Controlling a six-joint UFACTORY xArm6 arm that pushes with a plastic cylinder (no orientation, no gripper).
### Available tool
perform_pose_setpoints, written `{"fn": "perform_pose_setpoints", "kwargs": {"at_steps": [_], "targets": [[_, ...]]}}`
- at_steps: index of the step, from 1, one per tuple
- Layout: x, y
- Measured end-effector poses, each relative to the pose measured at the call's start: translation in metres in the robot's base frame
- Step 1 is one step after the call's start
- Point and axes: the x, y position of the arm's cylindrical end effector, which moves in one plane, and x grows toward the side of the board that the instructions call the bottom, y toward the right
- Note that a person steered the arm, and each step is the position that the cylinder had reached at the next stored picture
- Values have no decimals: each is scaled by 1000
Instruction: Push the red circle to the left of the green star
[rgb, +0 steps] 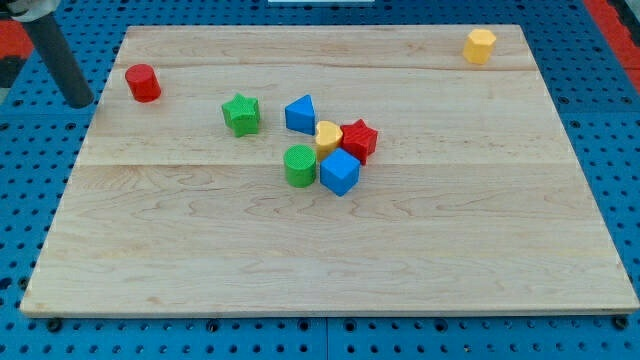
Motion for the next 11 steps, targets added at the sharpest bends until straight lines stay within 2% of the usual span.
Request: {"fn": "perform_pose_setpoints", "kwargs": {"at_steps": [2, 4, 5, 6, 7, 8, 9, 10, 11], "targets": [[-15, 0], [-77, 24], [-78, 73], [-27, 119], [-23, 124], [-80, 119], [-94, 77], [-41, 59], [22, 85]]}}
